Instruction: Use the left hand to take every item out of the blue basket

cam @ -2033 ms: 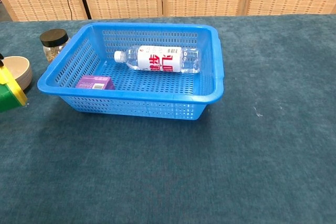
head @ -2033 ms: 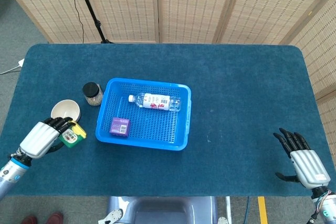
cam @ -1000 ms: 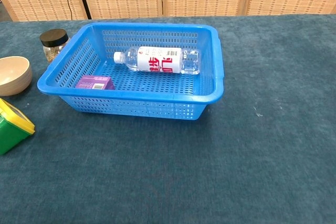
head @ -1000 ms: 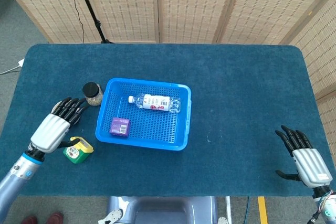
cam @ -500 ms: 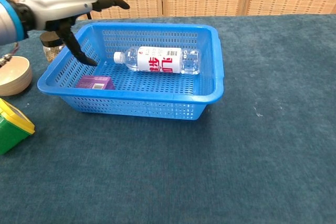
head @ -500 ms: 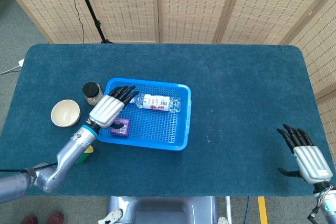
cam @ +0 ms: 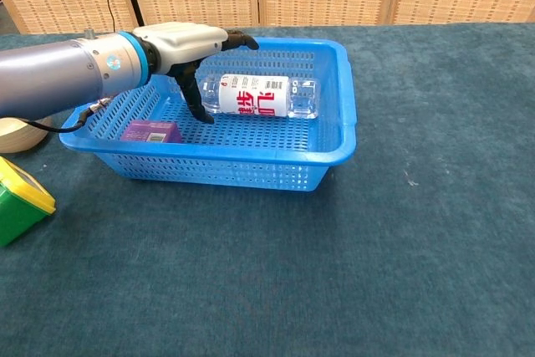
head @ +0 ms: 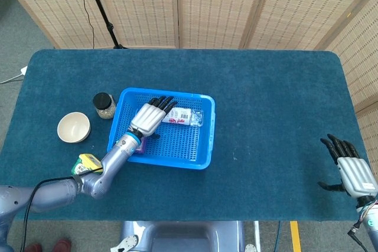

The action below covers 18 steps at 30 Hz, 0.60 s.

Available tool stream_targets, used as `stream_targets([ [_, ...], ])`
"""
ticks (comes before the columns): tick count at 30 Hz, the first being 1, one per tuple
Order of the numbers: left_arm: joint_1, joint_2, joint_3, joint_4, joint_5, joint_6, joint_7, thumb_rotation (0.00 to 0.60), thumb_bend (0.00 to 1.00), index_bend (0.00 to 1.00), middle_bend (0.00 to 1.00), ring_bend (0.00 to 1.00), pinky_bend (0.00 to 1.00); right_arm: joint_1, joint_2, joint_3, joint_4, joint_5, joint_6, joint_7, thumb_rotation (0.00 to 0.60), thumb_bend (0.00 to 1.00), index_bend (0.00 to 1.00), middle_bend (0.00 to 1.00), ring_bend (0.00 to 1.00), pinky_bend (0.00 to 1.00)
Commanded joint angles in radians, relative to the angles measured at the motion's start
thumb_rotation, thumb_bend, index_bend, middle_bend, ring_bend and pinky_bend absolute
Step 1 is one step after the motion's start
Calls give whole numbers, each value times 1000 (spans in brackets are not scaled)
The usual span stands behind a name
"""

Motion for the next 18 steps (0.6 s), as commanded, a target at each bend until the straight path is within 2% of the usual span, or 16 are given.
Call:
stream_targets([
  [1, -33, -41, -6, 50, -34, -33, 14, 600, 76, 80, 0, 7, 149, 1, 0, 3, 4, 6, -4, 3, 600, 0, 0, 0, 0, 0],
  [5, -65, -84, -11, 107, -64, -64, 17, 600, 81, 109, 0, 43, 176, 3, -1, 6, 9, 15, -10, 5, 600, 0, 0, 0, 0, 0],
  [8, -84, -107, -14, 139, -81, -79, 21, 600, 89, 162, 26, 103, 234, 4, -2, 7, 12, 19, -14, 7, 600, 0, 0, 0, 0, 0],
  [10, -95, -120, -15, 158, -90, -82, 26, 600, 98, 237, 95, 166, 296, 5, -2, 8, 13, 20, -16, 8, 600, 0, 0, 0, 0, 0],
  [15, -109, -147, -13, 188, -106, -65, 43, 600, 197, 474, 398, 398, 491, 5, -1, 9, 15, 21, -16, 13, 600, 0, 0, 0, 0, 0],
  [18, -107, -159, -8, 196, -96, -32, 50, 600, 221, 537, 450, 441, 528, 4, -1, 9, 15, 18, -14, 15, 600, 0, 0, 0, 0, 0],
])
